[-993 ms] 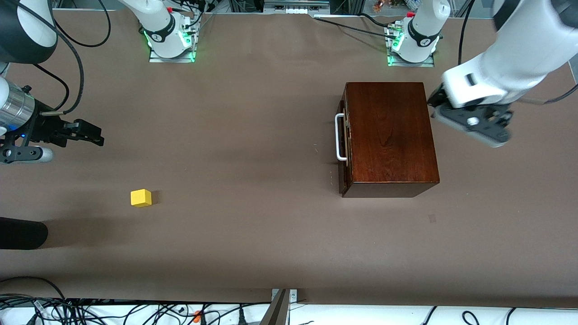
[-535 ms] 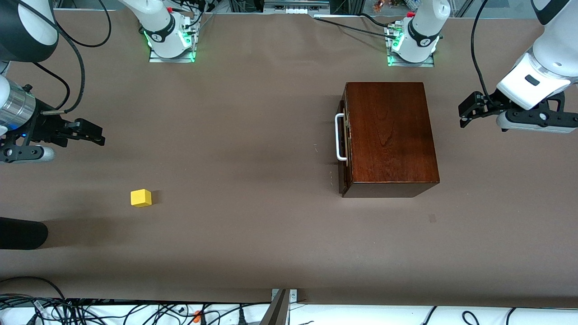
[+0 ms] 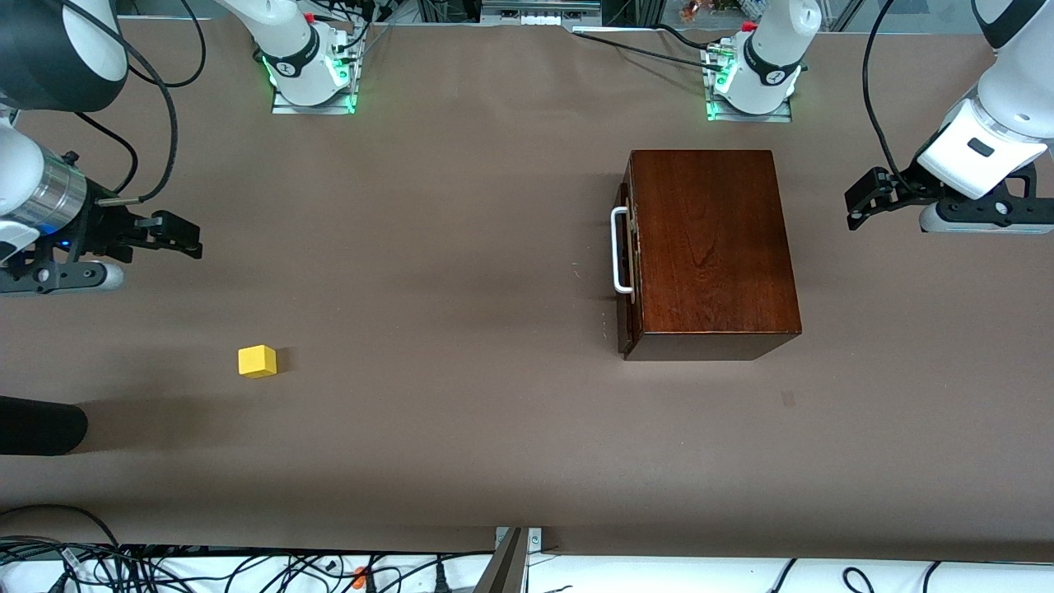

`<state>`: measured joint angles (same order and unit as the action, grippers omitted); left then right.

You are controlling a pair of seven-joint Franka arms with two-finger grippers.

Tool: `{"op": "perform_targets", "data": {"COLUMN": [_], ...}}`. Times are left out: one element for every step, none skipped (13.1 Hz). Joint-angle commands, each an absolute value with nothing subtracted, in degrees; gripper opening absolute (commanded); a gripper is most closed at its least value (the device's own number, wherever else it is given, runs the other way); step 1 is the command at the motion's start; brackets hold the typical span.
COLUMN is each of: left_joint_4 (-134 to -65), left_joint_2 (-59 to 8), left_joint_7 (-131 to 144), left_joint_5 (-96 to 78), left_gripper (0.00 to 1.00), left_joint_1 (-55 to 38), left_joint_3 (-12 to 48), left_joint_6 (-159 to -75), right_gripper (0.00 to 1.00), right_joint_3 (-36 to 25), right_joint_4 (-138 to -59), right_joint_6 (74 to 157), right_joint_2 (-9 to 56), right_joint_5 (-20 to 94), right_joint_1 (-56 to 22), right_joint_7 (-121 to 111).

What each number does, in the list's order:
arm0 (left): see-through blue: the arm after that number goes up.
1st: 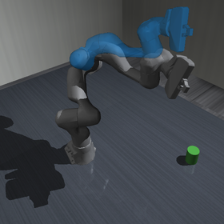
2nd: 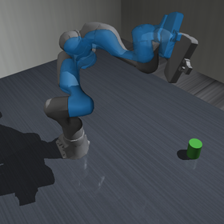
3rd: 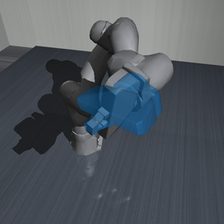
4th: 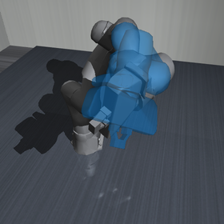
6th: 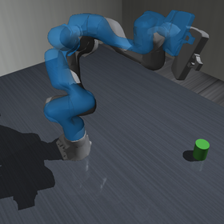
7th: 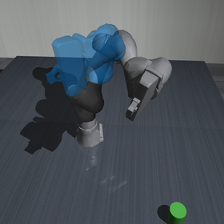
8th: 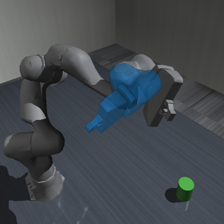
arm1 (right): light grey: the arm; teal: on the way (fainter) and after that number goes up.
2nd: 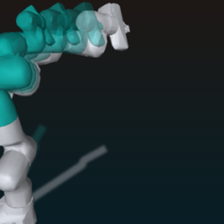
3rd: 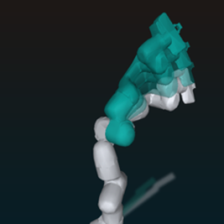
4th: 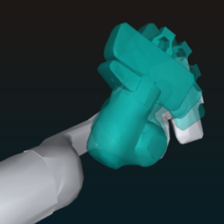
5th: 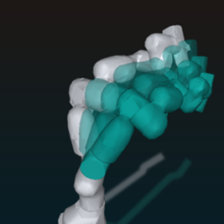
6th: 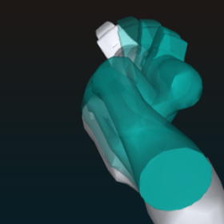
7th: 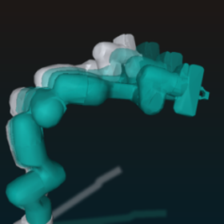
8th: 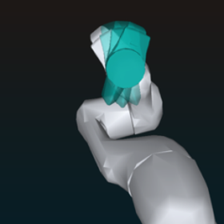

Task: Open drawer, take yellow block, close drawer

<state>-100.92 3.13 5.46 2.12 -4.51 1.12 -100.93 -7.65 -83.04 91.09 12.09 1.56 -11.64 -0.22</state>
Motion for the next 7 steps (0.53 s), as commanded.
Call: {"op": "perform_targets", "data": {"left_joint_4": [-97.05,-95.81,-95.71,-95.63,-95.45,-95.10,-94.49], "left_joint_2": [0.89,0.18,0.18,0.00,-0.26,-0.35,-0.96], "left_joint_7": [6.15,6.24,5.72,5.54,5.54,5.54,5.45], "left_joint_5": [1.50,1.49,1.49,1.49,1.49,1.49,1.58], "left_gripper": [1.00,1.00,1.00,1.00,1.00,1.00,1.00], "left_joint_1": [-4.31,-4.31,-4.31,-4.31,-4.31,-4.39,-4.39], "left_joint_3": [1.23,1.23,1.23,1.23,1.23,1.23,1.32], "left_joint_6": [-96.97,-95.20,-95.10,-95.10,-95.10,-95.10,-95.10], "right_gripper": [1.00,1.00,1.00,1.00,1.00,1.00,1.00], "right_joint_3": [-7.65,-7.65,-7.65,-7.65,-7.65,-7.65,-7.47], "right_joint_4": [-84.36,-86.46,-88.66,-89.90,-89.74,-89.48,-89.12], "right_joint_6": [90.35,91.66,93.58,94.82,95.01,95.18,95.27], "right_joint_2": [10.47,9.24,8.01,7.22,7.21,7.38,7.64], "right_joint_5": [0.70,0.62,0.62,0.62,0.62,0.18,-1.39], "right_joint_1": [-11.69,-11.69,-11.69,-11.69,-11.69,-11.69,-11.69], "right_joint_7": [0.62,0.62,0.53,0.53,0.44,0.44,0.44]}}
